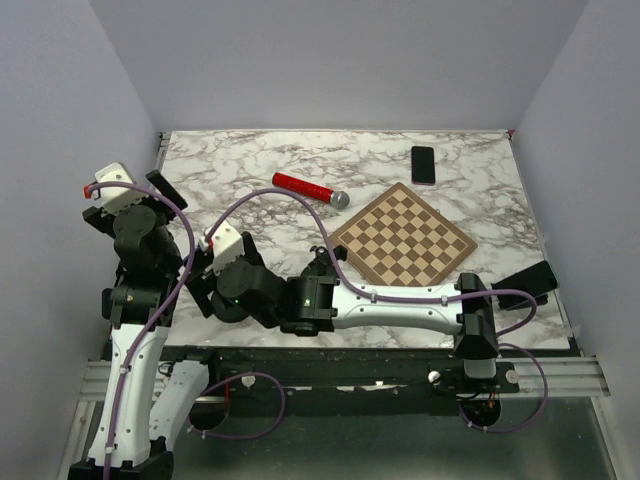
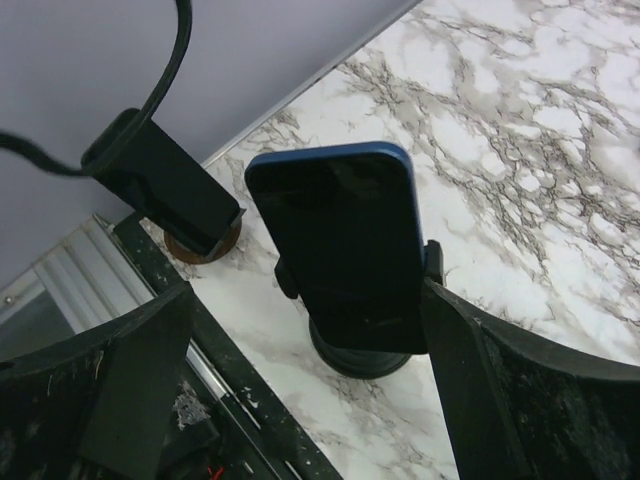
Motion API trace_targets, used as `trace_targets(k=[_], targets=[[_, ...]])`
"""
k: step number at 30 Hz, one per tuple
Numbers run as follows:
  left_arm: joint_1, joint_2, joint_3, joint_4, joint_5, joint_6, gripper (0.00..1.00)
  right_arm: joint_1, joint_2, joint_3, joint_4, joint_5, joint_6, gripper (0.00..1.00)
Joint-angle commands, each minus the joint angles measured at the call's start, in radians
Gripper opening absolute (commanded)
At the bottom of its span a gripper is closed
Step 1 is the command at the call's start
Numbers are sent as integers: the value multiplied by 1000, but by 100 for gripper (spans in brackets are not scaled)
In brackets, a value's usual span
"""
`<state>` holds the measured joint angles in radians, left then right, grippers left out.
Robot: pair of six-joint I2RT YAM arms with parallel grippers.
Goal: Remove the phone from the phone stand
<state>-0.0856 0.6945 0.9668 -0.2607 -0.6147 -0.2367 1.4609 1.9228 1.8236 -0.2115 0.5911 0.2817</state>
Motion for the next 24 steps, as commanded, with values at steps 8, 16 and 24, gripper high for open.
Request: trace_targets(k=[8,16,24], targets=[[54,2,29,-48,-21,-59,99,30,101,76,40,159,-74,100],[69,-25,36,-79,-148,-93,98,30,139,64,168,235,-134,100],[70,-30,29,-71,-233,-100,99,30,202,97,202,254,-173,100]])
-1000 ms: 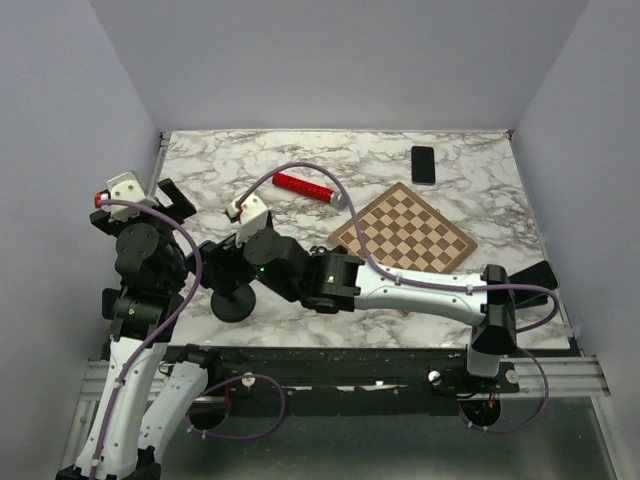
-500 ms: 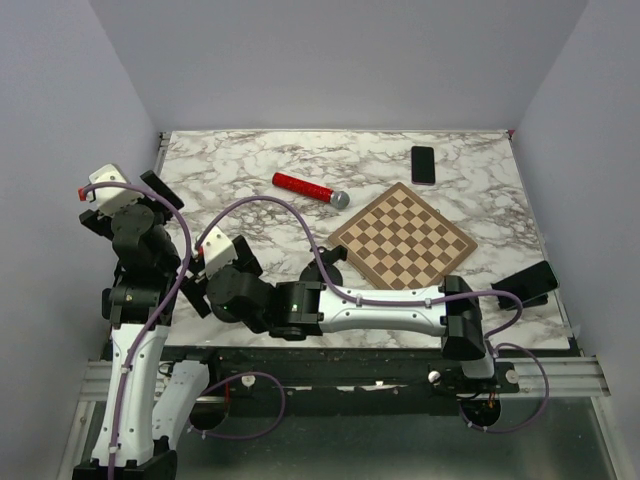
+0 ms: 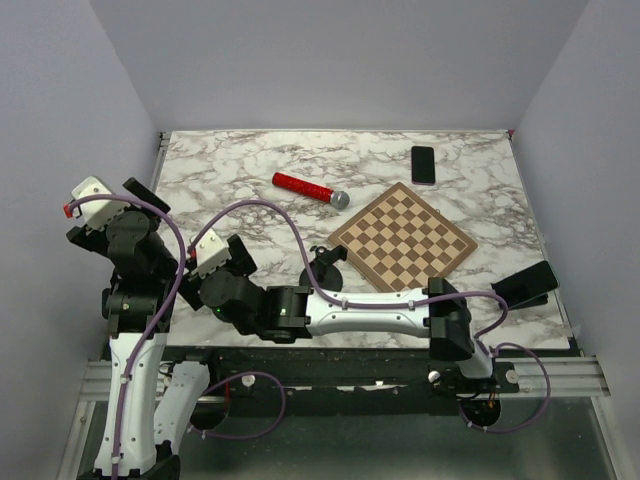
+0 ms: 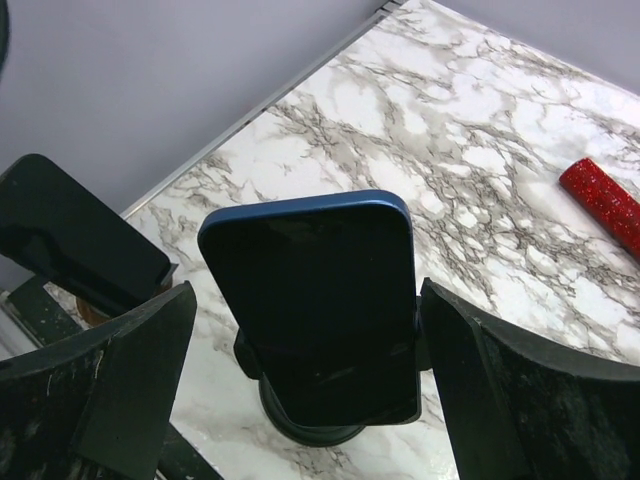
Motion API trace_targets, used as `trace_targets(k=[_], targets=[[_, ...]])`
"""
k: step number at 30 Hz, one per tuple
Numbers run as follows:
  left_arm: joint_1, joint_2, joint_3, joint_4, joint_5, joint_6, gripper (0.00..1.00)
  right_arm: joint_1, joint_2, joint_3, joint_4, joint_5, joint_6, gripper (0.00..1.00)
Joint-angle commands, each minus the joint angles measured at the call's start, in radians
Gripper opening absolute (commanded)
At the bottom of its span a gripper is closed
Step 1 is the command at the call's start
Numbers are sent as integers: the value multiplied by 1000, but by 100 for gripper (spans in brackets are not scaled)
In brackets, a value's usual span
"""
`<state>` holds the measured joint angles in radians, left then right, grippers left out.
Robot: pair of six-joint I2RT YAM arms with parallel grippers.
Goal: Remove the phone from the phone stand
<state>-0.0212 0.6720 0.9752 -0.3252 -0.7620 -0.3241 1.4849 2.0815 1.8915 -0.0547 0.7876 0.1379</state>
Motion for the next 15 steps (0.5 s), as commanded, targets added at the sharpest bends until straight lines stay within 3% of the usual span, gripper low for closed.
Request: trace_targets(k=[1,15], targets=[[6,-9,20,-6,-92,-13,98,6,43,21,82,61,-32,100],[6,-14,17,-3,-83,-18,98,2,94,-7,203,161,-164,93]])
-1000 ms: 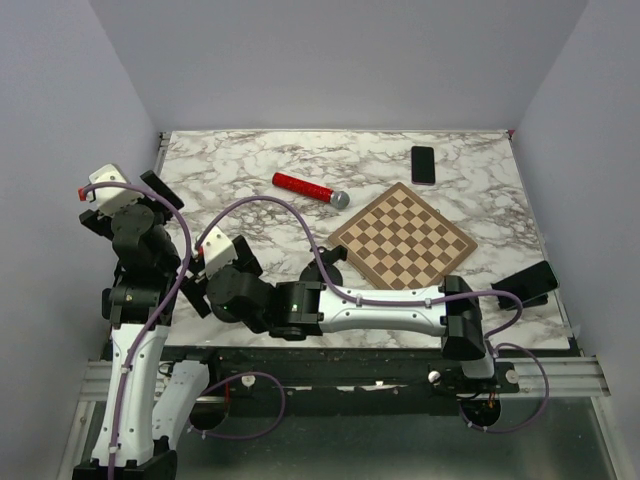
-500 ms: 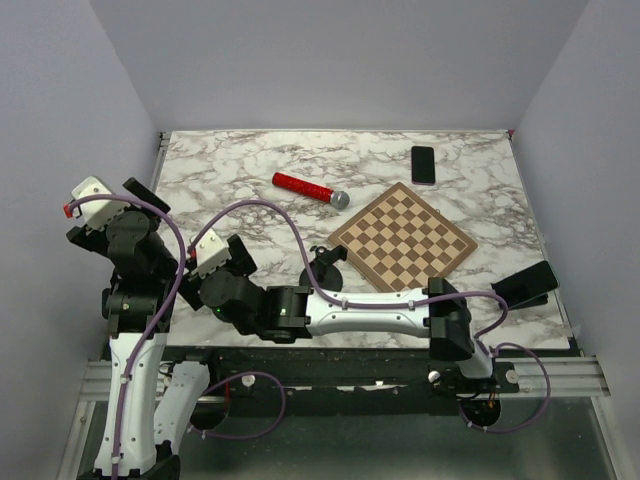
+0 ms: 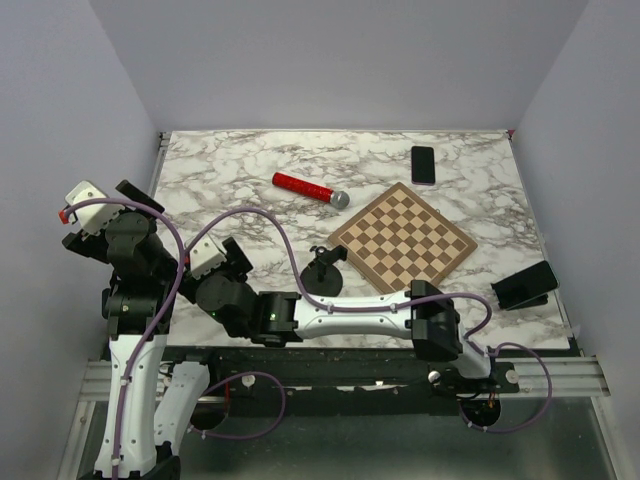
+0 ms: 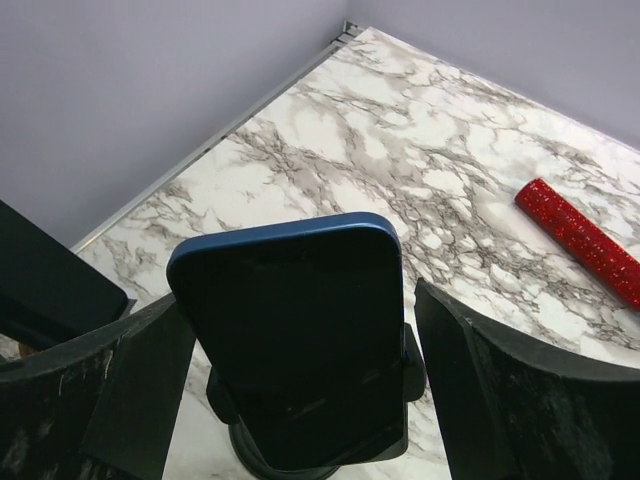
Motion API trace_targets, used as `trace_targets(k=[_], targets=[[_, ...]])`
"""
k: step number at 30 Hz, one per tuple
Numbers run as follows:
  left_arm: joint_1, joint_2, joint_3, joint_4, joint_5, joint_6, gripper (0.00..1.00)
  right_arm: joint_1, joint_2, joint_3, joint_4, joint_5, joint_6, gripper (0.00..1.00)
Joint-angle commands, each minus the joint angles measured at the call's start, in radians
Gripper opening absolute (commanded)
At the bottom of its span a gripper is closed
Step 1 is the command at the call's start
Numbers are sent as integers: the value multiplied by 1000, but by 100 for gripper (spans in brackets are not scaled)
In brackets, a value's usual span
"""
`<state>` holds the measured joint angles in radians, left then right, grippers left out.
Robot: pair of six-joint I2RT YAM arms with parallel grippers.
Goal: Remove the phone from the phone stand
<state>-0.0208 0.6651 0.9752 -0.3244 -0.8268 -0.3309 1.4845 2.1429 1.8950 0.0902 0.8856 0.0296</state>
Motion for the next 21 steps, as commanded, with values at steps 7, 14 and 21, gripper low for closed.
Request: trace_targets(k=[7,14,21], targets=[[5,-8,16,-4,-1,-11,98,-11,18,-44,63,56,-51,82],[-2,-5,8,15,99,-3,99,-33,-49,-128,75,22,-33,22],[-12,2,-7,44,231,-15,98,-88,-135,-221,73,-42,37,1]])
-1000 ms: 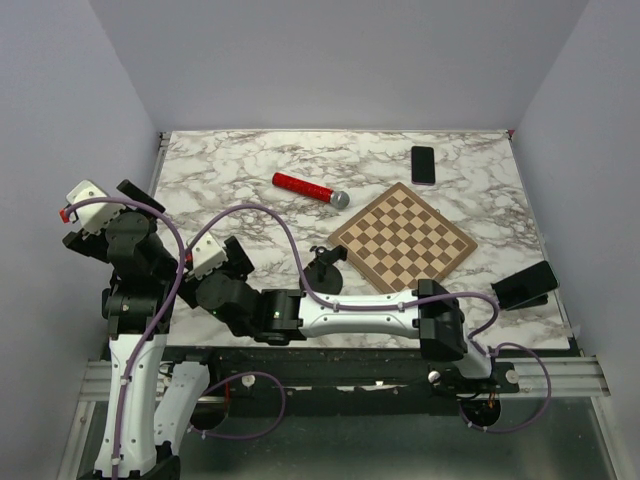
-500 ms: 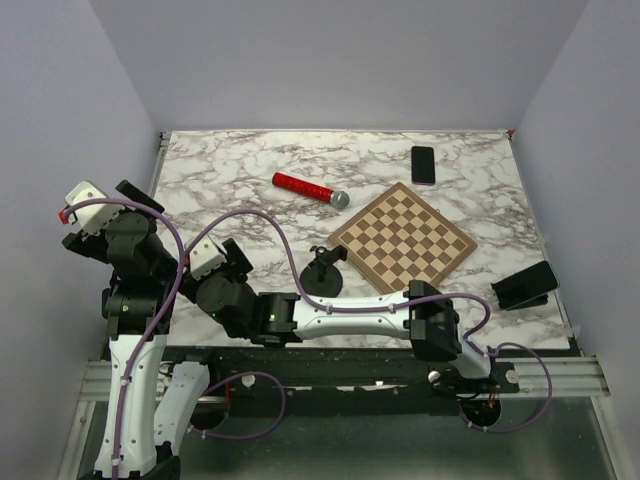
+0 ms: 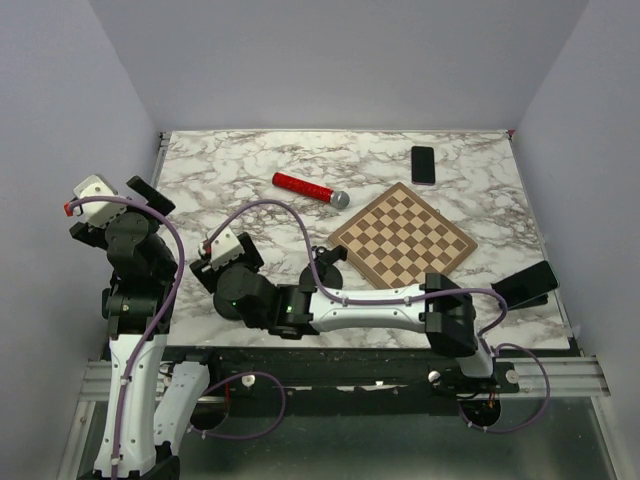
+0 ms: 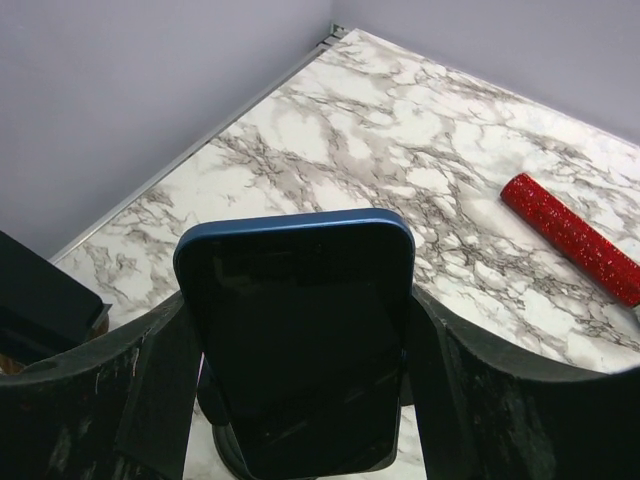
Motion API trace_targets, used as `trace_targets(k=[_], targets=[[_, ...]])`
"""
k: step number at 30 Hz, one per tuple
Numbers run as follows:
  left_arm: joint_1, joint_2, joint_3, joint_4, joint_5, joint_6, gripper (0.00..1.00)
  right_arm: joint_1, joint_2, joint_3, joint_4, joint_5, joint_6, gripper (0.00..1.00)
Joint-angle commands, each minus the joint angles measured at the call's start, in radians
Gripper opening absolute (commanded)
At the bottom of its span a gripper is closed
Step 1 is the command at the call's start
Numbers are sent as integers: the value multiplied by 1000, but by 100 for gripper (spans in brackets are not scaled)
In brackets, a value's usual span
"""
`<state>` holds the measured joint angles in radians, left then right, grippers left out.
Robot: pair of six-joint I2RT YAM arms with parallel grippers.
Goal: Remove the phone from the phone stand
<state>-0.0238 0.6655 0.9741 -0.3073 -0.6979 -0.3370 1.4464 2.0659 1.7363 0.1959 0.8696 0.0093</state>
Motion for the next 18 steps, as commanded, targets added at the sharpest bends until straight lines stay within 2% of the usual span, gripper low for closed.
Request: trace_targets(k=[1,8,18], targets=[[-11,1,-6,24,106,-14,98,-61,-76,-73,-38,-48,70,1],[-18,-2,-17,0,201,-73,98,-141,-146,-105,-112,-201,167,1],[-17,-85,-140,-140,562,-215,99,-220,-198,-120,-225,-369,274,1]])
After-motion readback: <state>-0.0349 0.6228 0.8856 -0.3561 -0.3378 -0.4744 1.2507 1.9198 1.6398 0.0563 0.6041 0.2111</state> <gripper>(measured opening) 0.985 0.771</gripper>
